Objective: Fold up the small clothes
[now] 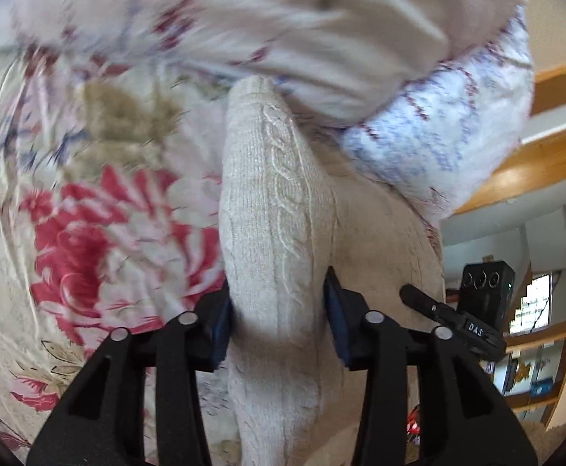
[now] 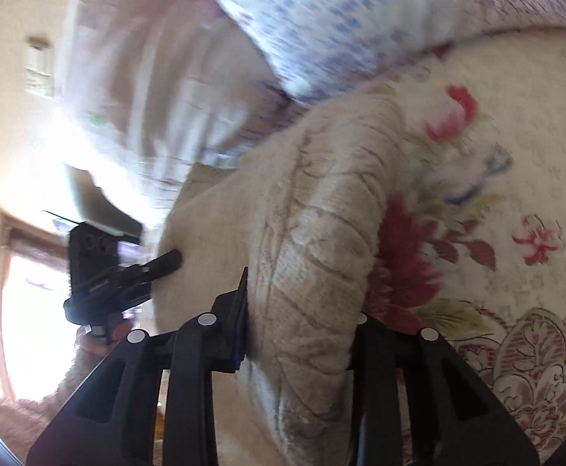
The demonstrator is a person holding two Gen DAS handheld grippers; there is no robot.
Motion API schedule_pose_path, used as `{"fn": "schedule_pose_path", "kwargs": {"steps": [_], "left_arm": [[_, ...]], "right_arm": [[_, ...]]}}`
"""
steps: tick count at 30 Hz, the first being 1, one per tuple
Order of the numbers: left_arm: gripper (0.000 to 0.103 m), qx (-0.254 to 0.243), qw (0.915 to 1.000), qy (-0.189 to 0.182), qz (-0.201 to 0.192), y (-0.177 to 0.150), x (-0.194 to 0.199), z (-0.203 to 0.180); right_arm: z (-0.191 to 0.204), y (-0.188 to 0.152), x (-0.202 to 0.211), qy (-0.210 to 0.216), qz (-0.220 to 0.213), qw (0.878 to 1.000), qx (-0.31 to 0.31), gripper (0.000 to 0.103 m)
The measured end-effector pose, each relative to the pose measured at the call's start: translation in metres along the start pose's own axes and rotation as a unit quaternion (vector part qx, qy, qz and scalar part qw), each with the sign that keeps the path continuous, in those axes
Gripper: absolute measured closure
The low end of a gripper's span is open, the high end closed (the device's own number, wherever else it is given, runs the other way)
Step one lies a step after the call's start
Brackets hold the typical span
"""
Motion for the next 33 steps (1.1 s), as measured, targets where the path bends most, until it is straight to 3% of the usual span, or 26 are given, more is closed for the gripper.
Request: {"fn": "schedule_pose_path", "kwargs": {"steps": [1,3,6,10,12,14,17,21,24,29,30,32,33], "left_arm": [[0.049,0.008,1.0,-0.005,-0.003,-0.001,-0.004,0.004],[0.047,0.014,0.9998,-0.003,-0.016,-0.003,-0.004,0.004],[0.047,-0.015,0.9967,0.039,-0.07,-0.005,0.017,-0.008],[0.04,-0.086,0.9814,0.075,-0.155,-0.009,0.05,-0.031],[0.038,-0.134,0.9718,0.086,-0.174,-0.014,0.056,-0.052],[0.038,-0.178,0.9635,0.095,-0.176,-0.019,0.054,-0.071],[0.038,-0.215,0.9578,0.106,-0.159,-0.022,0.04,-0.09],[0.039,-0.22,0.9592,0.121,-0.131,-0.024,0.022,-0.09],[0.051,-0.219,0.9585,0.149,-0.104,-0.024,0.005,-0.082],[0.049,-0.238,0.9484,0.174,-0.116,-0.023,-0.008,-0.087],[0.049,-0.238,0.9479,0.175,-0.119,-0.024,-0.005,-0.088],[0.048,-0.229,0.9506,0.164,-0.131,-0.027,0.006,-0.085],[0.048,-0.224,0.9506,0.163,-0.14,-0.03,0.014,-0.082]], "right_arm": [[-0.005,0.0,-0.002,-0.01,0.005,1.0,-0.006,0.066],[-0.008,0.0,0.001,-0.018,0.01,1.0,-0.015,0.058],[-0.002,0.003,0.021,-0.034,-0.006,0.999,0.003,0.056],[-0.005,0.009,0.051,-0.032,-0.055,0.998,-0.002,0.057],[-0.008,0.007,0.05,-0.03,-0.054,0.998,-0.006,0.068],[-0.002,0.008,0.046,-0.049,-0.052,0.997,0.014,0.091],[0.008,0.015,0.044,-0.097,-0.062,0.992,0.051,0.093],[0.005,0.024,0.038,-0.144,-0.06,0.986,0.061,0.094],[-0.009,0.026,0.029,-0.172,-0.049,0.982,0.053,0.094],[-0.014,0.023,0.026,-0.201,-0.037,0.976,0.068,0.093],[-0.011,0.023,0.027,-0.206,-0.037,0.975,0.075,0.091],[0.002,0.02,0.035,-0.217,-0.047,0.97,0.097,0.064],[0.009,0.017,0.04,-0.222,-0.055,0.967,0.111,0.058]]}}
Point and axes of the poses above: each gripper's, at about its wrist camera, not at the fingertips, and x roughly against the way its jaws point, z to its left, y to its top, the point moved 3 cm from there along -x, roughly the way its jaws point, and after that the axes turned 13 degrees about y, right-handed, at the moved point
